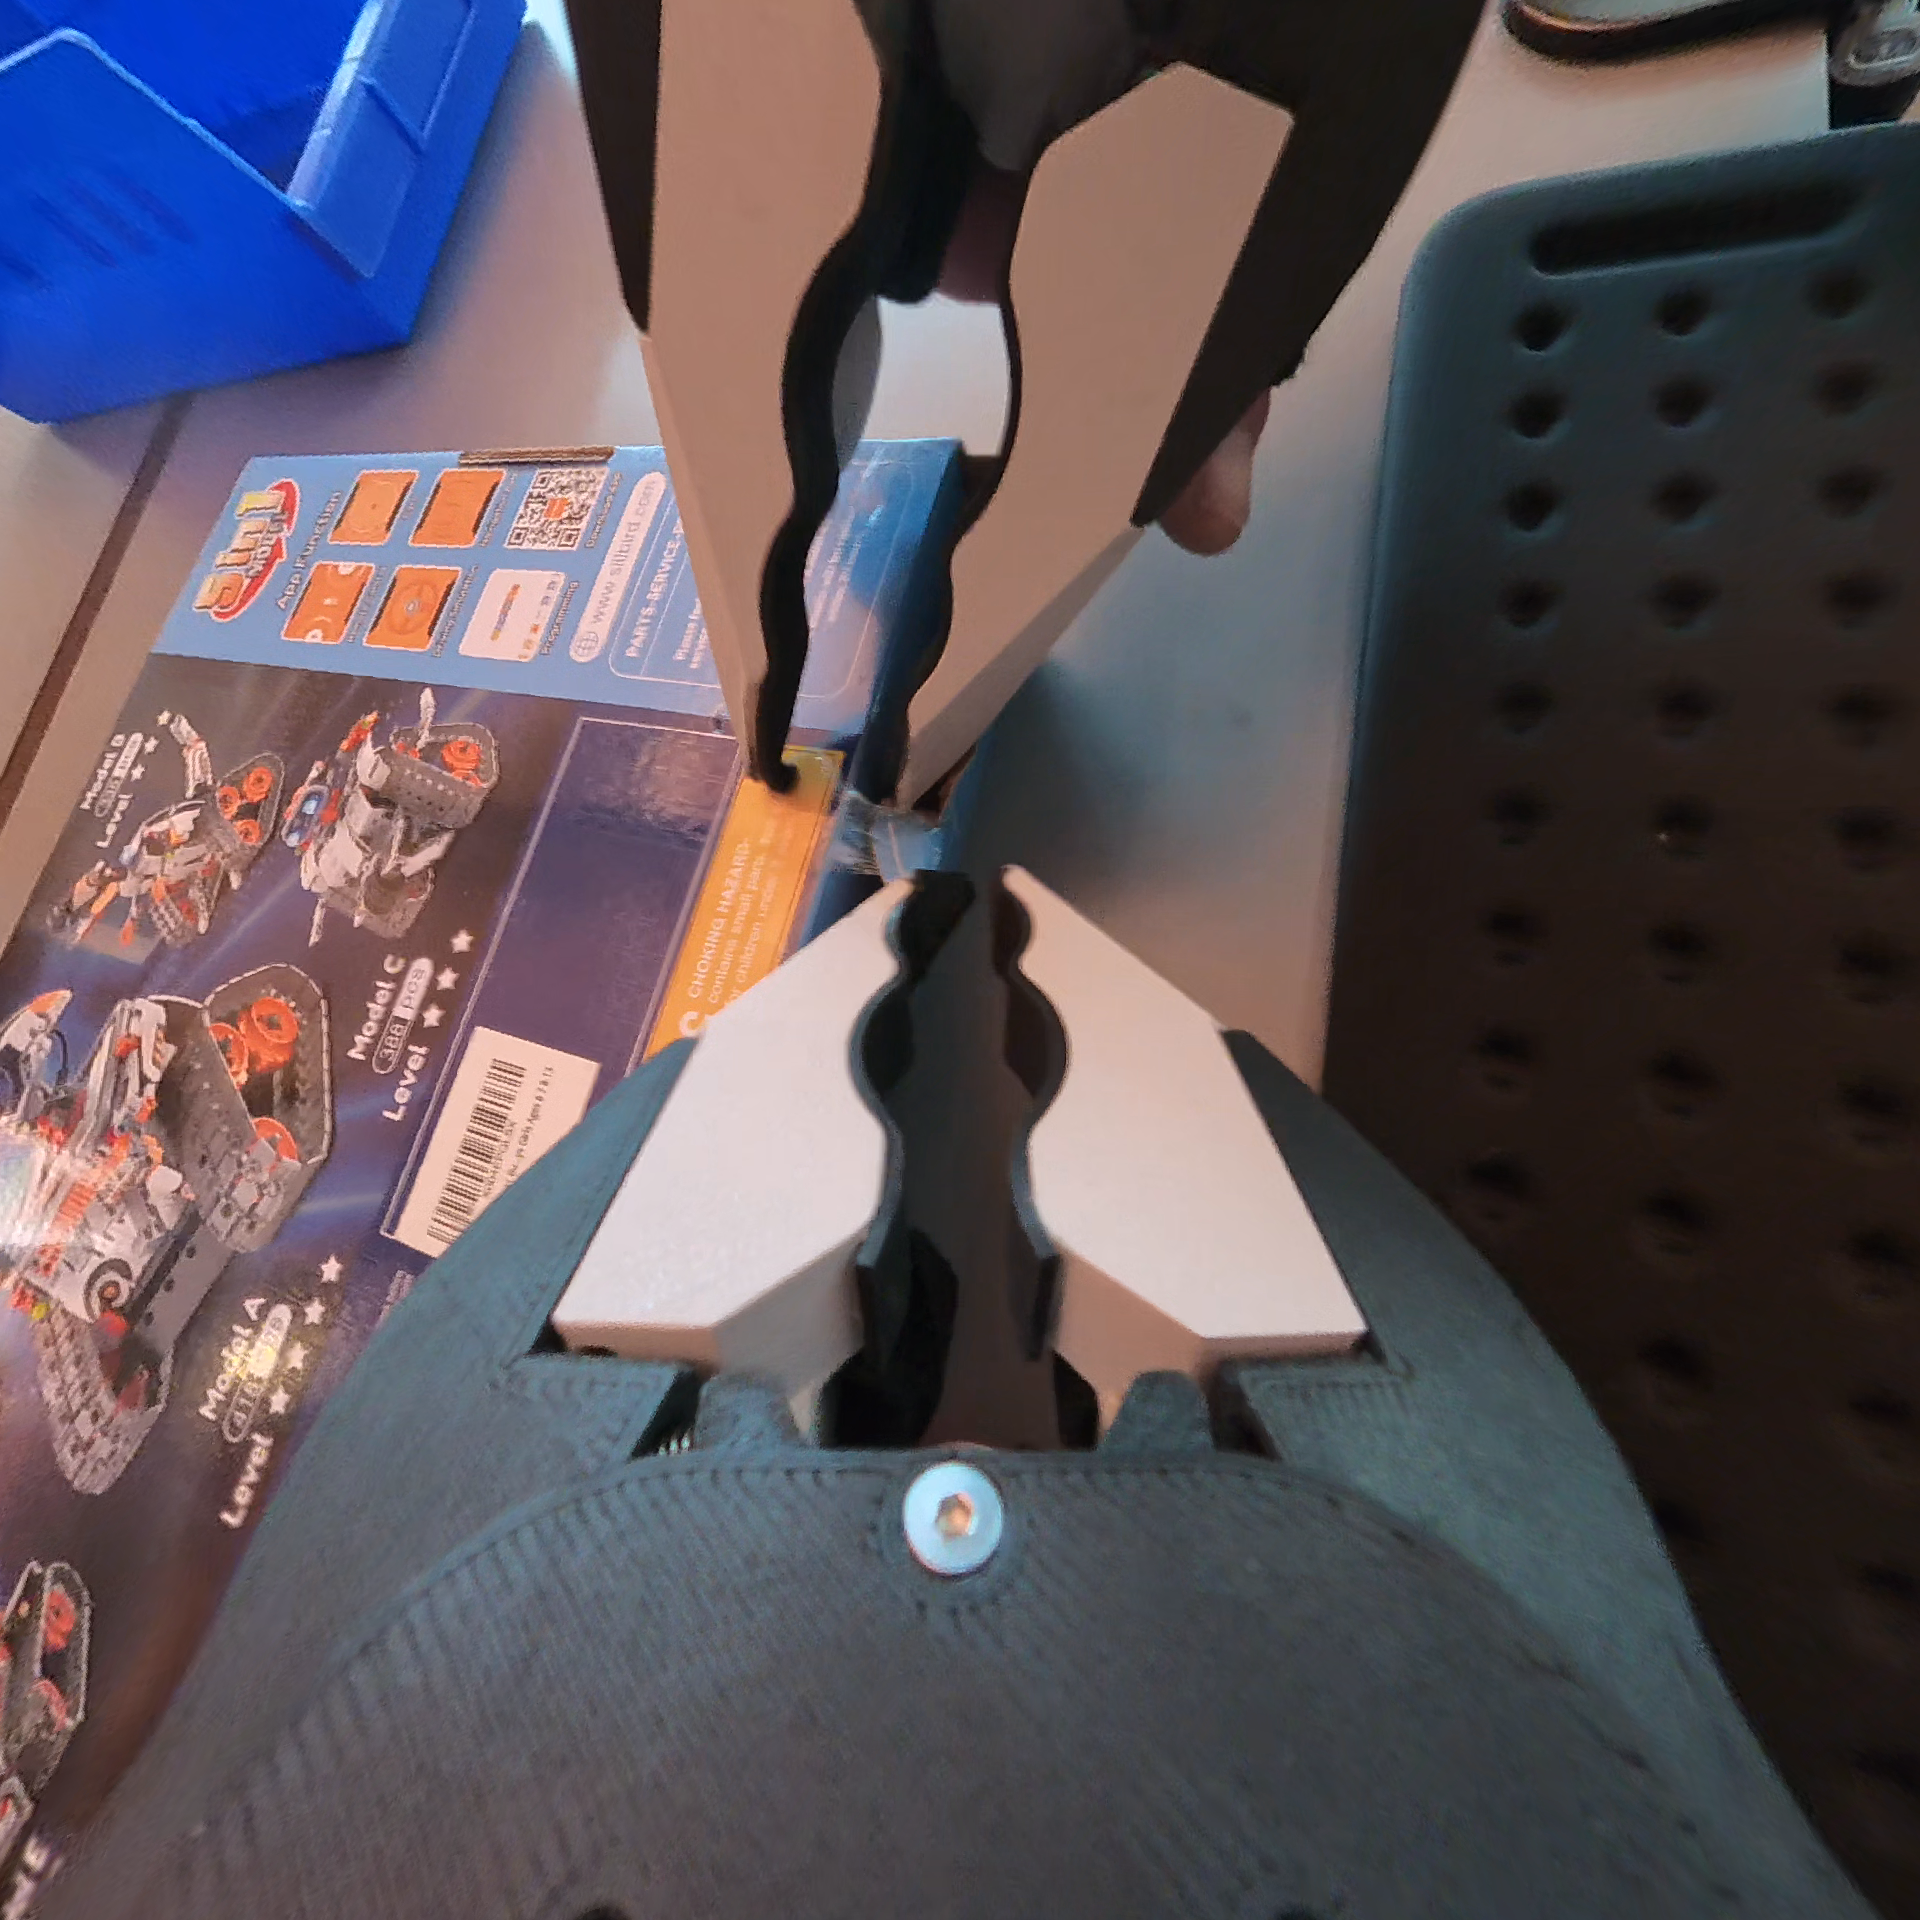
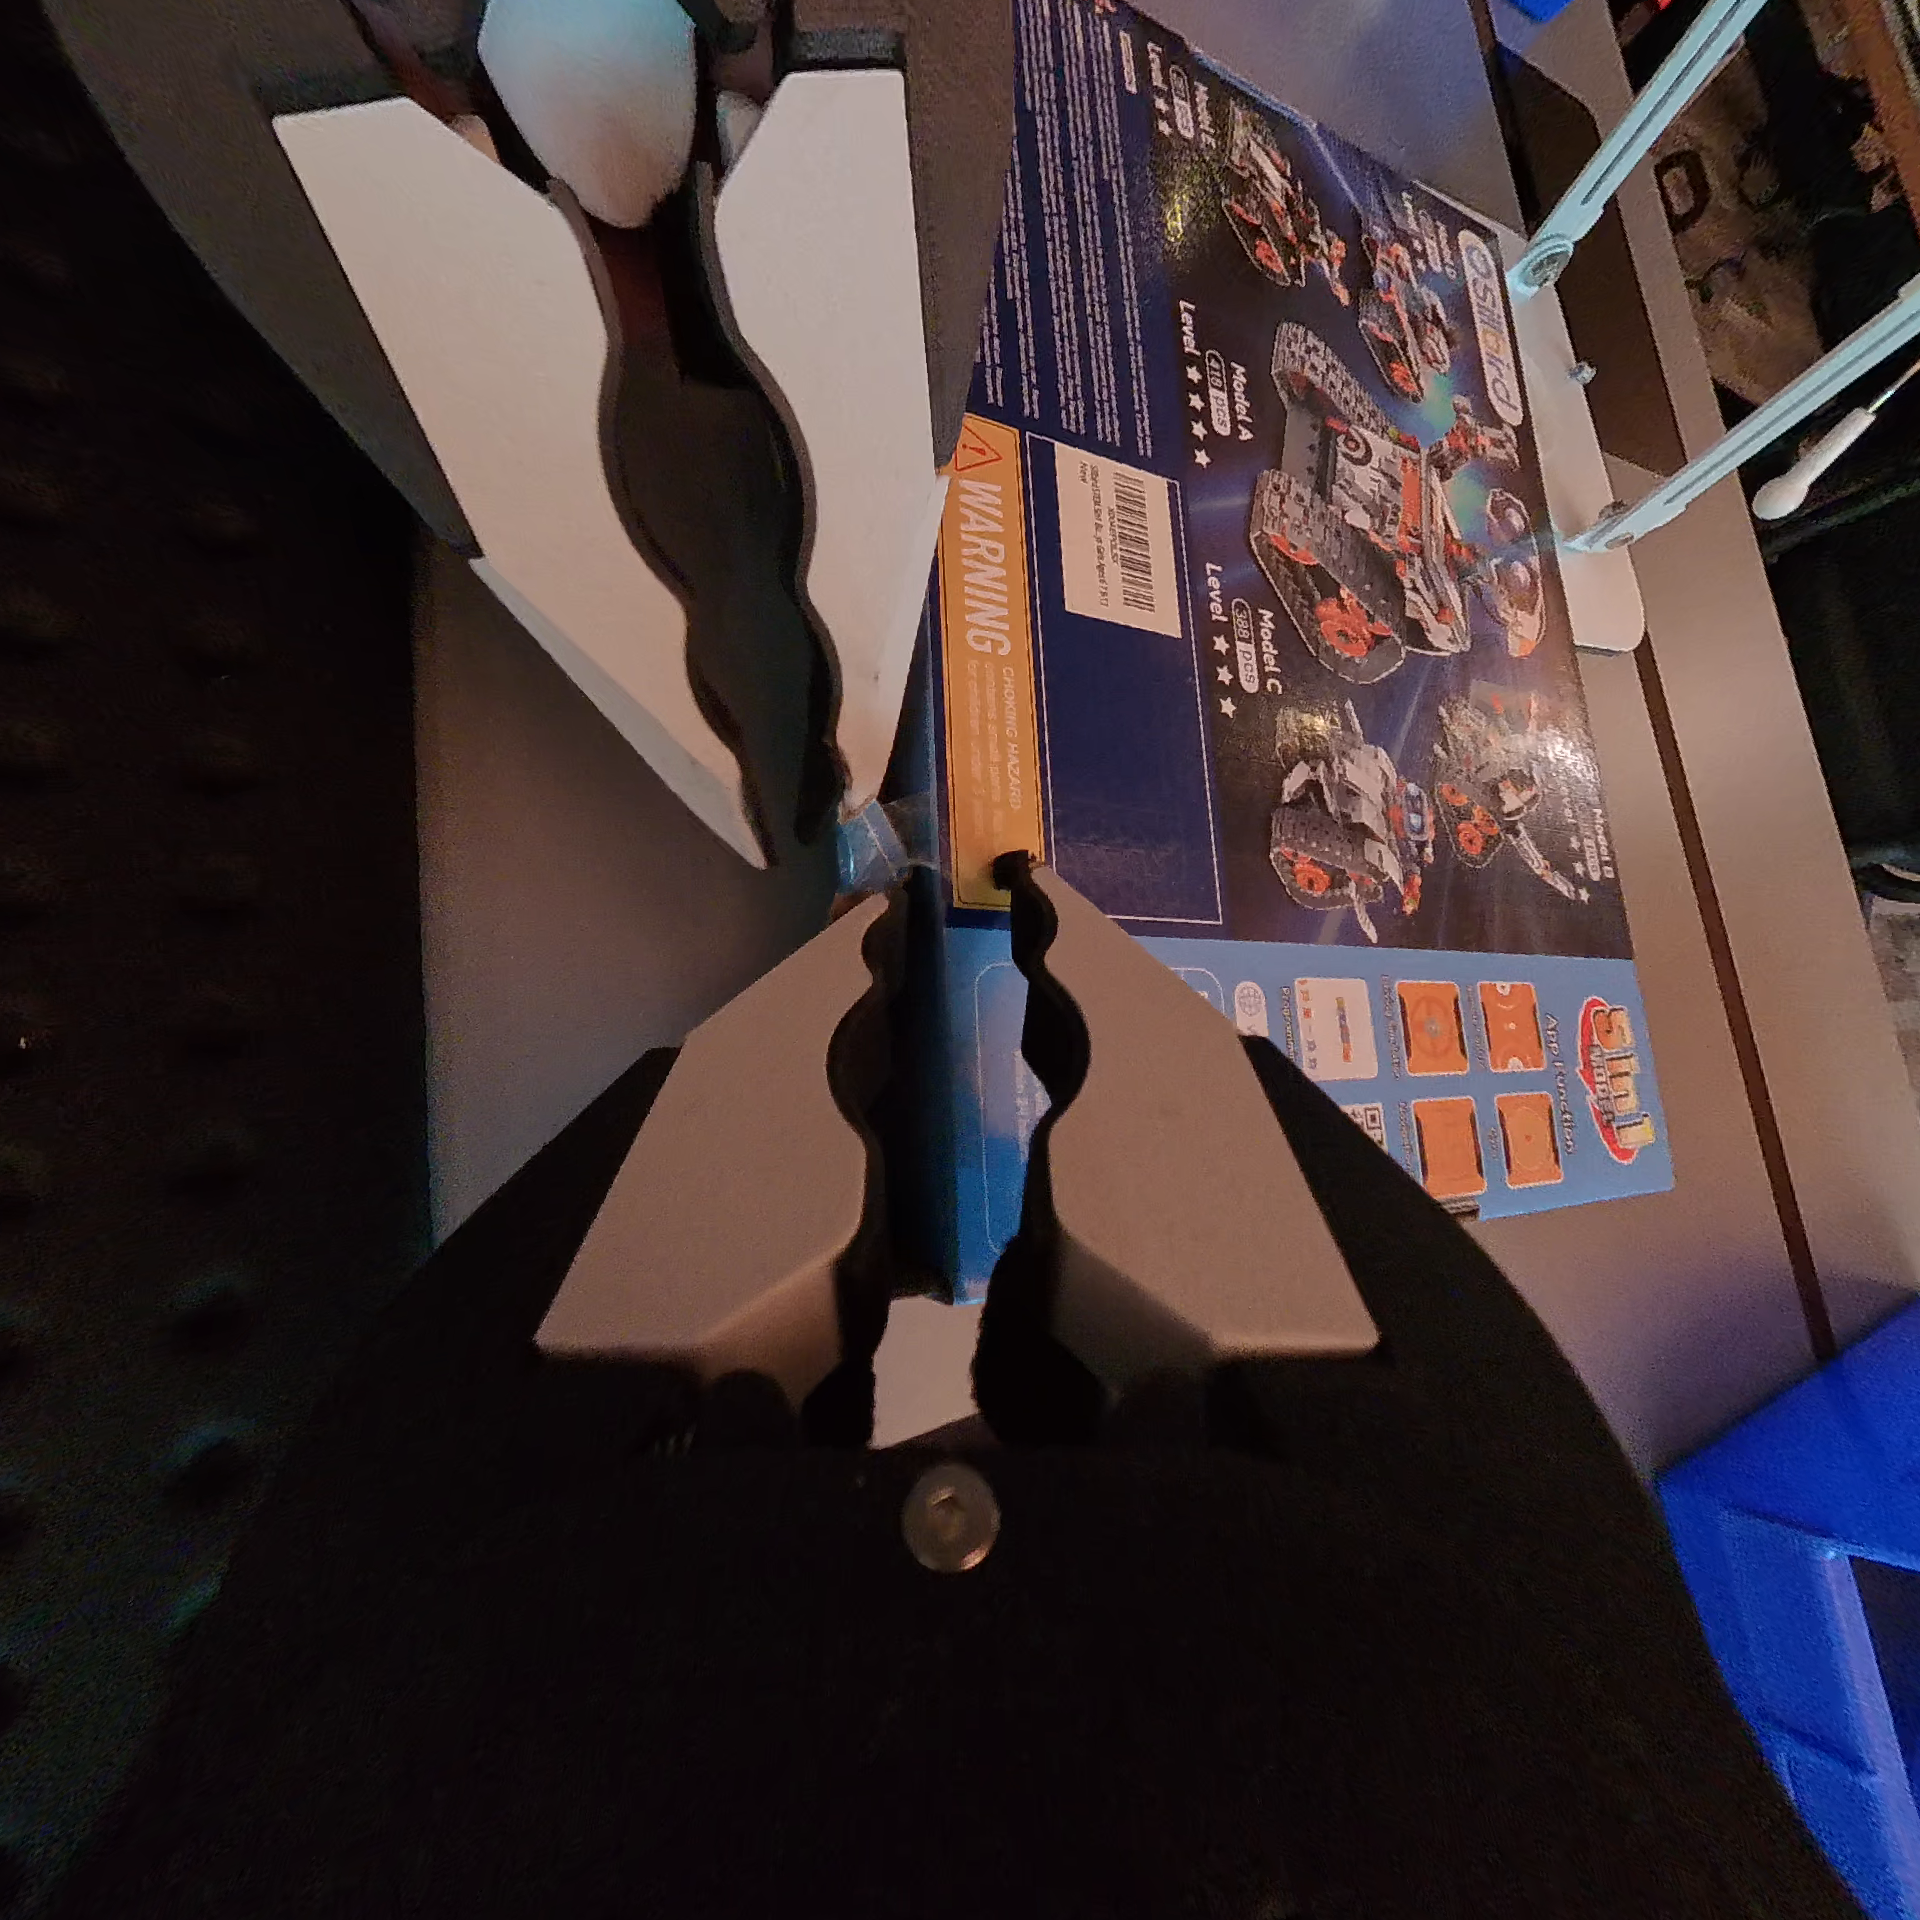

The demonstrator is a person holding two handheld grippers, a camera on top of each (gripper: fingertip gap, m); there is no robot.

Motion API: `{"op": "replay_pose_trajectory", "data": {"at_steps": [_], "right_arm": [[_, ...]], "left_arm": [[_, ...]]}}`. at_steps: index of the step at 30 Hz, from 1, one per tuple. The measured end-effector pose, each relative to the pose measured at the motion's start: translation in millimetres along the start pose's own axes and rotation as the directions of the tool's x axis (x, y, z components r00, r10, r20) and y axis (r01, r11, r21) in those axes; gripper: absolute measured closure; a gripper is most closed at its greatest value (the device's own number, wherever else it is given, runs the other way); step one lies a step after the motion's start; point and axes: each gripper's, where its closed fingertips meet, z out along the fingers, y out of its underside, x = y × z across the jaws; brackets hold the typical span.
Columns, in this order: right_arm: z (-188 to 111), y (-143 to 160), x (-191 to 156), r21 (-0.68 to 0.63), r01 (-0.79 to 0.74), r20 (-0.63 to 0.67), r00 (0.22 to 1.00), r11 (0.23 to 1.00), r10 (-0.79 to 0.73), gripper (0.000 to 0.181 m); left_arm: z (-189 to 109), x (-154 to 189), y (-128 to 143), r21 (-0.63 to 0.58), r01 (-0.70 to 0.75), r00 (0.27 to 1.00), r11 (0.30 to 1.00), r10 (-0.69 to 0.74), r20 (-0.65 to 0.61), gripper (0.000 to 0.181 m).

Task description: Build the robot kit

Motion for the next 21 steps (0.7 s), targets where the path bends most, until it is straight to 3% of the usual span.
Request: {"op": "replay_pose_trajectory", "data": {"at_steps": [2,21], "right_arm": [[2.0,-1.6,0.7,0.003,0.007,0.008,1.000,1.000,-0.007,0.166],[11.2,-13.7,-1.0,0.098,-0.102,0.042,0.994,0.990,0.098,0.169]], "left_arm": [[0.4,-2.8,0.2,0.001,-0.015,1.000,1.000,0.015,-0.012,0.181],[1.6,-0.5,2.2,0.013,-0.087,0.995,0.996,0.087,-0.044,0.181]]}}
